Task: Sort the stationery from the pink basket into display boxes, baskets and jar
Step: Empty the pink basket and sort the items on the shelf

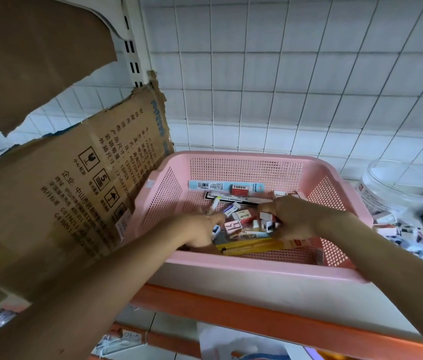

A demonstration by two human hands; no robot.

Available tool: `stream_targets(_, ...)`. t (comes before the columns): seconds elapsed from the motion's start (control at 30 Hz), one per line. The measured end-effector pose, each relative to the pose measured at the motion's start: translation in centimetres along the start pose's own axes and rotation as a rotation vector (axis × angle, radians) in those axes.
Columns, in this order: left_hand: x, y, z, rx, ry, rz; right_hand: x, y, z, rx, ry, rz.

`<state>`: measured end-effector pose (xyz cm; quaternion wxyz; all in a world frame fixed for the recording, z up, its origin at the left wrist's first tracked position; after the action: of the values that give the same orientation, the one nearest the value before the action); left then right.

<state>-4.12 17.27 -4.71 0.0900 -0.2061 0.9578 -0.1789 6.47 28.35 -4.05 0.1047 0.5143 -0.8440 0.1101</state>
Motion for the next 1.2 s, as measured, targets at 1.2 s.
stream_targets(1.2,-11.4,-4.8,-5.6,-0.597,-1.597,0.205,-5.2,-14.5,-9.4,-0.877,1.044,0.353)
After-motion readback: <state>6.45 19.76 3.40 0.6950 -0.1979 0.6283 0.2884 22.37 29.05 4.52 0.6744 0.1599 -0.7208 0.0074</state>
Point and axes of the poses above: each hand's wrist, its own y-axis towards the middle knuckle, its own z-axis out of the palm, x = y × z, the point moved 7 cm from there along y, towards the middle knuckle, and after that the axes turned 15 degrees about -x, right-handed, at the moved point
